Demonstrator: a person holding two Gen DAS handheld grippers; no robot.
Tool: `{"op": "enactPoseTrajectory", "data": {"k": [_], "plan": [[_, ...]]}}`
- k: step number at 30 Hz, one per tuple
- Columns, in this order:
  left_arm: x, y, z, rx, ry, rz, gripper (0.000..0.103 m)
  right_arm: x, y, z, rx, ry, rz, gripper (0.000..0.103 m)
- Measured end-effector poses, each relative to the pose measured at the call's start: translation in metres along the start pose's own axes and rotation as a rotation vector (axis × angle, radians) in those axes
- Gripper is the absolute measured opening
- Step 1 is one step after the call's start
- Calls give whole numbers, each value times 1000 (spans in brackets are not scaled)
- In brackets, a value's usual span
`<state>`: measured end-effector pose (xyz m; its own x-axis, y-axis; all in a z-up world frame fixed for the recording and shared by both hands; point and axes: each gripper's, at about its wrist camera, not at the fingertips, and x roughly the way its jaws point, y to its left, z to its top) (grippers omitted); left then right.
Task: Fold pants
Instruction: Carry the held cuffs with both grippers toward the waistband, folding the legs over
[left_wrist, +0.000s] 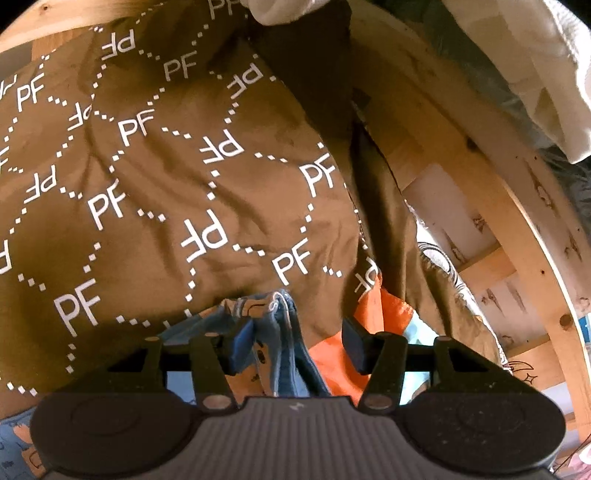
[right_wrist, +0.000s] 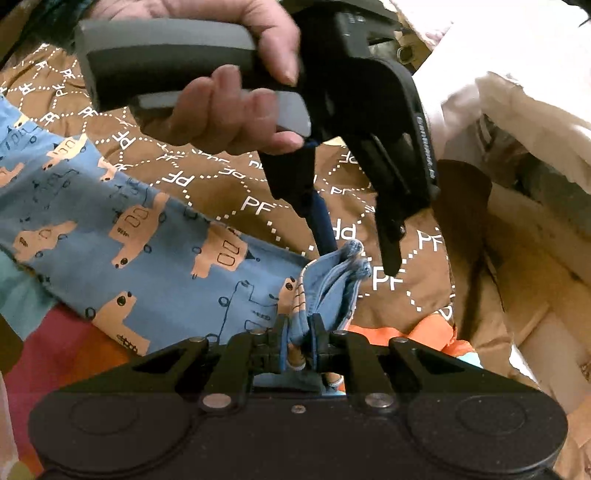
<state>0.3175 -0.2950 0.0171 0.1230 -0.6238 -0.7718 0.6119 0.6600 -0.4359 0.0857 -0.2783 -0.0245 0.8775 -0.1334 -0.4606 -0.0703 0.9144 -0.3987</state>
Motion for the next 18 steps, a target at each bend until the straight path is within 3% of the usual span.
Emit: {"op": "enactPoseTrajectory", "data": {"k": [4, 5, 6, 9, 10, 12, 13, 18], "plan": [[6, 0, 2, -46, 27, 75, 56, -1, 3, -1, -25, 3, -4, 12], [7, 1, 1, -56, 31, 86, 49, -2, 4, -2, -32, 4, -3, 12], [8, 2, 1, -60, 32, 97, 33, -1, 5, -2, -38, 5, -2, 13], [11, 9, 0, -90, 35, 106, 17, -6, 4, -1, -42, -12, -1, 23], [11, 12, 0, -104, 34, 89, 16, -10, 1, -1, -36, -24, -8, 27], [10, 16, -1, -120, 33, 72, 15, -19, -3, -3, -13, -36, -34, 57], [10, 18, -1, -127, 31, 66, 15, -20, -5, -4, 1, -31, -41, 63], [9, 26, 0, -173, 33, 34, 15, -13, -11, -7, 49, 16, -21, 65]]}}
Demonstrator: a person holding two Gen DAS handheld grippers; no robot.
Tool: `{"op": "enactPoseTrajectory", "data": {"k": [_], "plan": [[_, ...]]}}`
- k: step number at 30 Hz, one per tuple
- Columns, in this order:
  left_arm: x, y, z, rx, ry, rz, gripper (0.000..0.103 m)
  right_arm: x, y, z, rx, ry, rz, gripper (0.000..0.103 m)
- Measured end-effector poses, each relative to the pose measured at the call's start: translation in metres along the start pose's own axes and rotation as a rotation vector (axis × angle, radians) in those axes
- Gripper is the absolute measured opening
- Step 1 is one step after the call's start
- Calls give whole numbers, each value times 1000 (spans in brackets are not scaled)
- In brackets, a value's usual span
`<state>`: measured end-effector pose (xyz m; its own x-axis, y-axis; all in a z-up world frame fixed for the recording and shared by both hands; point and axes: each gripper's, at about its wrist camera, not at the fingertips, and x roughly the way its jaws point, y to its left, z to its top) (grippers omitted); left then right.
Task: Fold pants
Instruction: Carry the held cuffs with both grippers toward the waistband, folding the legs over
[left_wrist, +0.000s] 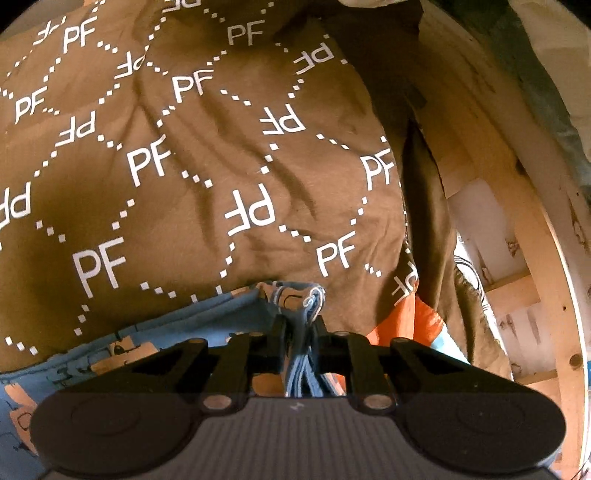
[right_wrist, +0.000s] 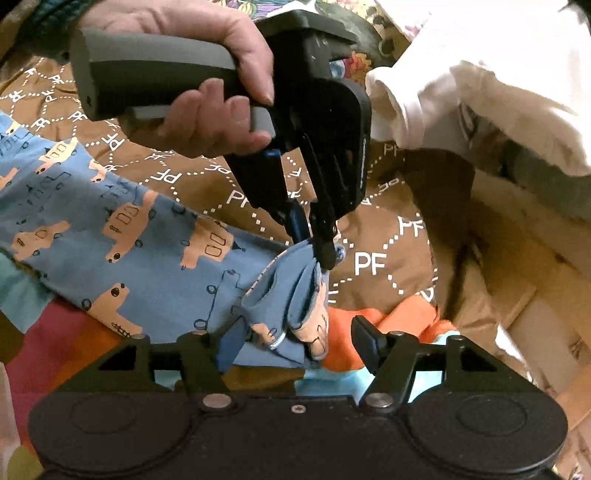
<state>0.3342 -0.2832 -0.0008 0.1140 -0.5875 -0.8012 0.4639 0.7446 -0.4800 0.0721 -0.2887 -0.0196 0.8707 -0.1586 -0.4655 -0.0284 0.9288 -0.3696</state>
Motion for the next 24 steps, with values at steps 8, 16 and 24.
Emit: {"op": "enactPoseTrajectory", "data": {"k": [8, 16, 24], "plan": [[-4, 0, 0, -14, -11, -10, 11, 9, -1, 2, 51, 6, 26, 24], [-41, 19, -11, -30, -65, -86, 9, -13, 4, 11, 100, -88, 24, 14], [-113, 68, -53, -11, -140, -112, 9, -37, 60, 42, 23, -136, 127, 14]]}}
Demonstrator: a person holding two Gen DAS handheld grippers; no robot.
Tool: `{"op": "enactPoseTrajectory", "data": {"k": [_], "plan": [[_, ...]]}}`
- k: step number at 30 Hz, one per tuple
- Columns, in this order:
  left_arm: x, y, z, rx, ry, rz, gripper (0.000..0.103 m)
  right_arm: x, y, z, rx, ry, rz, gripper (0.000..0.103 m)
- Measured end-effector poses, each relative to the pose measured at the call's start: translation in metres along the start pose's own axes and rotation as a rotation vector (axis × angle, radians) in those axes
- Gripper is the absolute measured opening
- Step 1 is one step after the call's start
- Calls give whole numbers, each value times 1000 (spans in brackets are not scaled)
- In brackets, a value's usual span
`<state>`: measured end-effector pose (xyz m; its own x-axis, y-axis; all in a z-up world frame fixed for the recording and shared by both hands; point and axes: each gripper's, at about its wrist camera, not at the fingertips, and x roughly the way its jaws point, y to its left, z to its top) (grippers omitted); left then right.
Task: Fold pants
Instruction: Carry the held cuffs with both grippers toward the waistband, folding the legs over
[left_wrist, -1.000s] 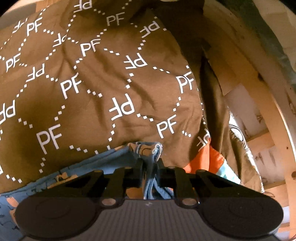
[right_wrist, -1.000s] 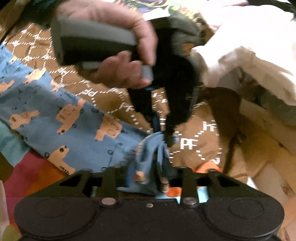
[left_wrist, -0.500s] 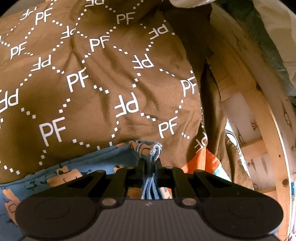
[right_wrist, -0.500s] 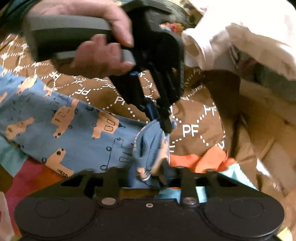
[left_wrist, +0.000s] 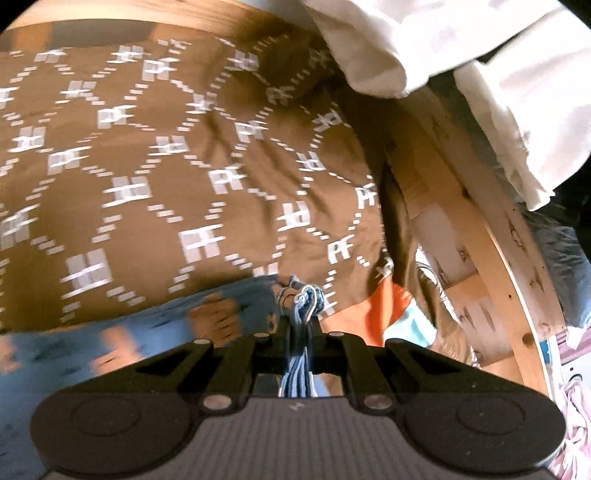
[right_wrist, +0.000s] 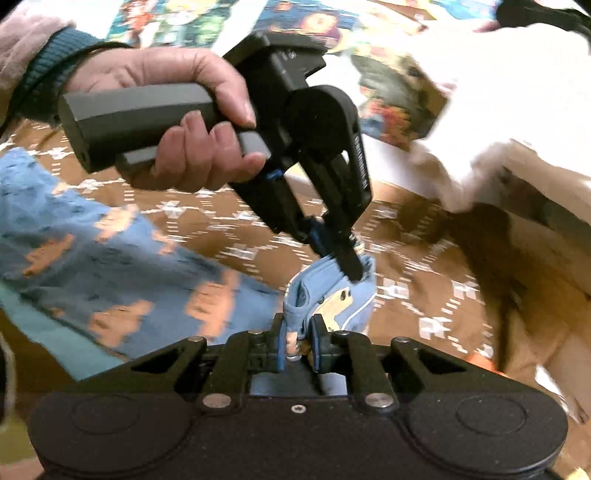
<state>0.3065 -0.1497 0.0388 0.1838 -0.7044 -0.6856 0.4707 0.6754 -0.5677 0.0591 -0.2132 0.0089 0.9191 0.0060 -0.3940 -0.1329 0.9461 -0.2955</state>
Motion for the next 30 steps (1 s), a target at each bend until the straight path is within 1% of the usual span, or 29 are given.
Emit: {"op": "enactPoseTrajectory", "data": {"k": [4, 7, 9, 10, 11, 12, 13, 14, 15, 16, 17, 18, 21, 25, 27, 29, 30], "plan": [[-34, 45, -27, -55, -27, 7, 9, 5, 36, 11, -42, 22, 79, 14], [-45, 81, -50, -106, -39, 9, 19, 14, 66, 12, -70, 59, 148, 14], [-51, 103, -65, -132, -59, 6, 44, 18, 85, 9, -95, 79, 177, 14], [-53, 114, -72, -144, -78, 8, 49, 21, 94, 7, -112, 93, 188, 14], [-54, 123, -77, -156, -92, 8, 56, 25, 102, 3, -131, 112, 198, 17], [-55, 130, -82, -168, -103, 6, 58, 29, 109, -1, -148, 130, 203, 23], [-56, 138, -86, -186, -116, -4, 60, 29, 113, -5, -158, 133, 203, 27], [-56, 143, -90, -199, -127, -13, 66, 27, 116, -7, -167, 126, 200, 33], [-58, 148, -93, -211, -139, -24, 69, 25, 118, -8, -175, 110, 196, 40], [-59, 151, -95, -218, -149, -35, 69, 22, 119, -8, -175, 91, 192, 46], [-60, 152, -96, -224, -154, -40, 69, 19, 118, -8, -165, 77, 189, 57], [-60, 152, -96, -224, -157, -39, 70, 18, 115, -8, -148, 66, 189, 60], [-58, 146, -94, -185, -153, -8, 73, 14, 109, -9, -98, 53, 186, 60], [-49, 130, -88, -113, -133, 52, 73, 11, 103, -13, -63, 50, 195, 59], [-43, 126, -86, -100, -116, 75, 74, 10, 103, -13, -56, 52, 202, 58], [-39, 125, -85, -102, -106, 84, 73, 12, 103, -14, -57, 62, 209, 57], [-37, 124, -84, -105, -100, 91, 69, 14, 104, -14, -56, 65, 215, 57]]}}
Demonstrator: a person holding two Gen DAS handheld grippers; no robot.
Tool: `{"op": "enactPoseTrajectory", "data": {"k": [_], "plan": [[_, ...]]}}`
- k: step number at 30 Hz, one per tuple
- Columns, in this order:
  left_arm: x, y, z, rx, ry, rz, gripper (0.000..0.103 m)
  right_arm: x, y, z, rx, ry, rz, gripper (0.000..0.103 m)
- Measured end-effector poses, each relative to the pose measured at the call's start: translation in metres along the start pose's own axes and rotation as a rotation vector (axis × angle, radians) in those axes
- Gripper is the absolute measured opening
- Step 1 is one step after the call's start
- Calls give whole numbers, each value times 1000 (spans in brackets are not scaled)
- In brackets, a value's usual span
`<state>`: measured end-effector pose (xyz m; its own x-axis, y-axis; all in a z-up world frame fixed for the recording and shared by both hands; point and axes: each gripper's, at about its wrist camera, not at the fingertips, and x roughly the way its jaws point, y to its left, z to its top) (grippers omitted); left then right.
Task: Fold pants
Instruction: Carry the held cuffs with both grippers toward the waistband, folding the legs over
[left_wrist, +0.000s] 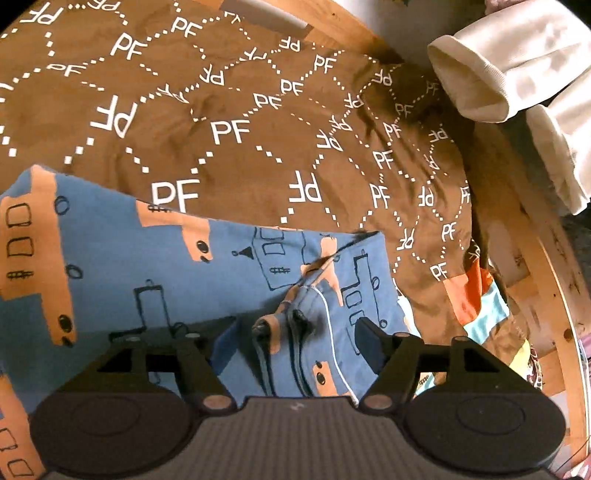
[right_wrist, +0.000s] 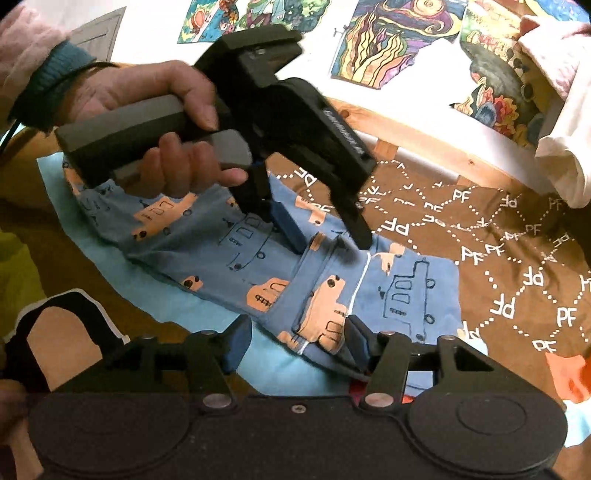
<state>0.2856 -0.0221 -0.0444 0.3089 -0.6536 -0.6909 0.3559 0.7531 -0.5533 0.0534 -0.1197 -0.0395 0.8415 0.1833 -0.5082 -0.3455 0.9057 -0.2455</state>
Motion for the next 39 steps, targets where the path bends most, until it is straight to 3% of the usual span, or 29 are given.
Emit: {"op": "enactPoseTrajectory", "data": {"k": [1, 3, 5, 11, 18, 25, 27, 30, 35, 39], "plan": [[2, -1, 0, 1, 6, 16, 65, 1, 0, 0, 4, 4, 4, 57], [5, -2, 2, 5, 22, 59, 45, 3, -1, 0, 21, 6, 8, 56], [7, -1, 2, -5, 34, 83, 38, 4, -3, 0, 44, 11, 4, 53], [6, 6, 0, -46, 40, 64, 25, 10, -4, 0, 64, 33, 8, 52], [1, 1, 1, -18, 36, 69, 22, 10, -4, 1, 70, 17, 10, 24], [4, 13, 0, -90, 46, 35, 27, 8, -4, 1, 69, 12, 12, 21], [6, 13, 0, -89, 49, 36, 28, 8, -4, 1, 71, 15, 9, 29], [8, 7, 1, -59, 55, 56, 28, 10, -5, 1, 89, 26, 17, 30], [8, -2, 2, -49, 60, 84, 18, 11, -11, 3, 132, 33, 26, 15], [0, -8, 6, -23, 49, 69, 11, 6, -15, 9, 181, 23, 29, 12]]}}
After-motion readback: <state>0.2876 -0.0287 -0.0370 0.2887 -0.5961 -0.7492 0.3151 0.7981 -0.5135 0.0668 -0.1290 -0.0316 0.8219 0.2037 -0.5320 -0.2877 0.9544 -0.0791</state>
